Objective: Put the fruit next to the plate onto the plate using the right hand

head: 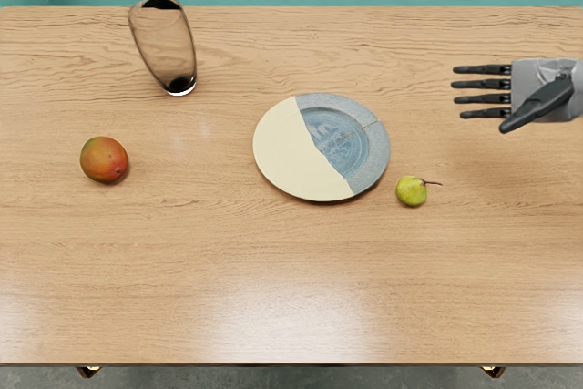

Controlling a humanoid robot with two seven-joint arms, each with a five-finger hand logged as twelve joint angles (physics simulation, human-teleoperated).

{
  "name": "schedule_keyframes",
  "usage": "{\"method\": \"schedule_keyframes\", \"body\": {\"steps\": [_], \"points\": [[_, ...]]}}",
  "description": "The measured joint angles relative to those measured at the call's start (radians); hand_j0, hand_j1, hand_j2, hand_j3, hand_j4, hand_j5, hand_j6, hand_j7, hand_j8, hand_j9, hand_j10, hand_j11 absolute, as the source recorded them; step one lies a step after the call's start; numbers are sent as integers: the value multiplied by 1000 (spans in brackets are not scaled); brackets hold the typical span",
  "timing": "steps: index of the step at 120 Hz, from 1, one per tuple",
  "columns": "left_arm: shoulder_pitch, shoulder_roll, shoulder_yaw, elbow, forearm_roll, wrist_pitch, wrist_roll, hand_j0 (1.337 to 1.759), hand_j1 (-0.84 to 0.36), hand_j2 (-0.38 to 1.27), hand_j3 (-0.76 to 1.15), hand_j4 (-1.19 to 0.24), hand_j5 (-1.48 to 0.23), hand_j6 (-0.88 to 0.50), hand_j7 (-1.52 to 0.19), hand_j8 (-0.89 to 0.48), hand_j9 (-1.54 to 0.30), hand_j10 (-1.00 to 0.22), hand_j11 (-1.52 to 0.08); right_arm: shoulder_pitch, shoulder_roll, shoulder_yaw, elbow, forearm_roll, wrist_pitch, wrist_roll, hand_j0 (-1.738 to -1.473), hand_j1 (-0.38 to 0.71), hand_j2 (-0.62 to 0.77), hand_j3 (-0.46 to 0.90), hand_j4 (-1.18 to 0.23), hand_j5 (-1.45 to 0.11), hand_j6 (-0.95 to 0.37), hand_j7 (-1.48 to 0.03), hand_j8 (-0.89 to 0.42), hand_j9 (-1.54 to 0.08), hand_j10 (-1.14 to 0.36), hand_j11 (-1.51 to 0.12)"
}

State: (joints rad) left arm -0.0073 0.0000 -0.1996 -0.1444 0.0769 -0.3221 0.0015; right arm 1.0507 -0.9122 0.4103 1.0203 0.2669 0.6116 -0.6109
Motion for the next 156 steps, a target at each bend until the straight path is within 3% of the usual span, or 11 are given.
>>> {"method": "schedule_keyframes", "body": {"steps": [29,50,57,67,81,90,105,131,156], "points": [[0,0,-2,-1,0,0,0,1658,325,4,0,-21,-27,-21,-27,-20,-27,-20,-27,23,10,-13,6,-21,0,0,-1658,-349,-1,0,0,0,3,0,2,0,2,0],[0,0,-2,-1,0,0,0,1658,325,4,0,-21,-27,-20,-27,-20,-27,-20,-27,78,71,-15,20,-235,0,0,-1658,-349,-1,0,0,0,2,0,2,0,1,0],[0,0,-2,-1,0,0,0,1658,325,4,0,-21,-27,-20,-27,-20,-27,-20,-27,91,80,-15,60,-310,0,0,-1658,-349,-1,0,0,0,2,0,1,0,1,0],[0,0,-2,-1,0,0,0,1658,325,4,0,-21,-27,-20,-27,-20,-27,-20,-27,105,75,-15,178,-434,0,0,-1658,-349,-1,0,-1,0,1,0,0,0,0,0],[0,0,-1,-1,0,0,0,1658,325,4,0,-20,-27,-20,-27,-20,-27,-20,-27,110,-4,-17,355,-549,0,0,-1658,-349,-1,0,-1,0,-1,0,-1,0,-1,0],[0,0,-2,-1,0,0,0,1658,325,4,0,-21,-27,-20,-27,-20,-27,-20,-27,112,-39,-32,424,-603,-1,0,-1658,-349,0,0,-2,0,-2,0,-2,0,-1,0],[-1,0,-3,-1,0,0,0,1658,325,4,0,-21,-27,-21,-27,-20,-27,-20,-27,125,-51,-56,471,-674,-80,0,-1658,-349,0,0,-3,0,-3,0,-3,0,-2,0],[-2,0,-5,-1,0,0,0,1658,325,4,0,-20,-26,-20,-26,-20,-26,-20,-26,184,34,-157,512,-855,-291,0,-1658,-349,0,0,-4,-1,-5,0,-4,0,-3,0],[-2,0,-5,-2,0,0,0,1658,325,4,0,-20,-26,-20,-26,-20,-26,-20,-26,131,73,-176,578,-1047,-449,0,-1658,-349,1,0,-4,-1,-6,0,-4,0,-3,0]]}}
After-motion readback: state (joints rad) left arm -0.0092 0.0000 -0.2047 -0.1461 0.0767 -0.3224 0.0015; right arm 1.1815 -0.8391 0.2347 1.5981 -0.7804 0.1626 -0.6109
